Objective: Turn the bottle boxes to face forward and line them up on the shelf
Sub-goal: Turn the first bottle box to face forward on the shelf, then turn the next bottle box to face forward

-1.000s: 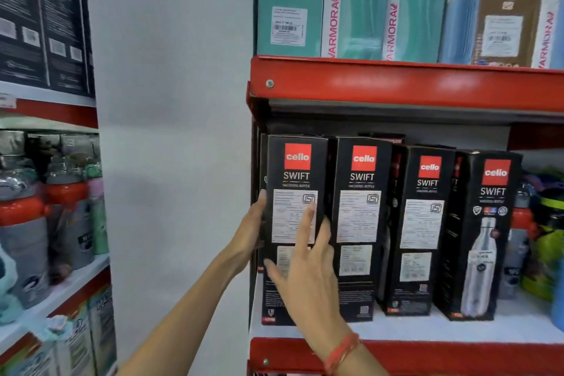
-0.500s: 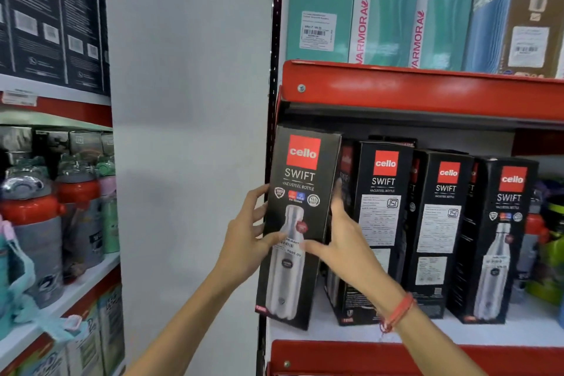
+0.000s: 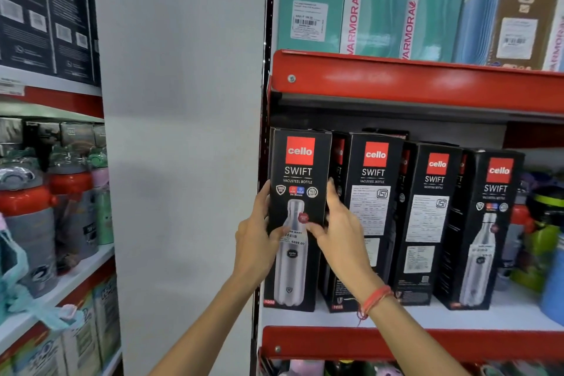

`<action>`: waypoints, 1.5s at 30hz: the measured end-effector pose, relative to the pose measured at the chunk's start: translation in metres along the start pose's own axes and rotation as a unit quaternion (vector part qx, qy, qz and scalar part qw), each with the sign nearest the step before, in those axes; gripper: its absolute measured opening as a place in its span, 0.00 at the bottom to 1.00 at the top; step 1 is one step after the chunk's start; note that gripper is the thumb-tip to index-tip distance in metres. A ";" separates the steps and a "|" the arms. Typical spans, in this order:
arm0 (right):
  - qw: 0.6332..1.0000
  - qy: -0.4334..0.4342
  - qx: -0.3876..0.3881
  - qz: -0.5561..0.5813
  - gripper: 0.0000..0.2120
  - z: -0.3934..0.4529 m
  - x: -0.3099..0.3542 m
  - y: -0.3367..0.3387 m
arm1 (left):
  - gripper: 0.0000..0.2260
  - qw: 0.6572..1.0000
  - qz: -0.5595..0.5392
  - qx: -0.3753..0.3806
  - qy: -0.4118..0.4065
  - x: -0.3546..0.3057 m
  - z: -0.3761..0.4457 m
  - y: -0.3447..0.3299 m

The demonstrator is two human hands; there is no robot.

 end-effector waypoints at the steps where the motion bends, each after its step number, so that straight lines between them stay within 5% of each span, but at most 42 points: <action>1: 0.999 0.018 -0.051 0.001 0.35 0.000 0.003 0.011 | 0.36 1.000 -0.005 0.006 0.004 0.002 0.000 0.000; 4: 0.973 0.047 -0.220 -0.042 0.24 -0.008 0.006 0.044 | 0.33 1.000 0.006 -0.003 0.005 0.007 -0.002 0.005; 6: 0.958 -0.022 -0.253 -0.131 0.36 -0.009 -0.011 0.050 | 0.30 0.998 0.033 -0.046 -0.013 0.004 -0.005 0.012; 10: 0.972 -0.135 -0.124 -0.146 0.59 -0.004 -0.046 0.032 | 0.24 0.987 0.080 -0.114 -0.084 -0.017 -0.007 0.016; 19: 0.997 -0.046 -0.067 0.017 0.58 -0.017 -0.059 0.063 | 0.21 0.975 0.049 -0.159 -0.144 -0.061 -0.023 -0.009; 26: 0.994 0.038 -0.011 0.105 0.59 -0.019 -0.054 0.113 | 0.33 0.998 -0.011 0.018 -0.067 -0.080 -0.027 -0.065; 32: 0.972 0.054 0.098 0.205 0.59 -0.012 -0.066 0.132 | 0.36 0.979 -0.087 0.179 -0.039 -0.085 -0.040 -0.094; 37: 0.956 0.060 0.233 0.168 0.57 0.004 -0.068 0.119 | 0.38 0.991 -0.030 0.116 -0.060 -0.086 -0.037 -0.092; 45: 0.975 0.033 0.180 0.125 0.56 0.033 -0.078 0.096 | 0.42 0.990 0.111 -0.002 -0.089 -0.078 -0.016 -0.106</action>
Point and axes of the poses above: each hand's wrist, its own z-axis towards the middle knuckle, its own y-axis out of the back of the hand, x = y × z, the point moved 8 cm from there along z, towards the middle knuckle, and after that the axes turned 4 degrees about -x, right-handed, at the moved point
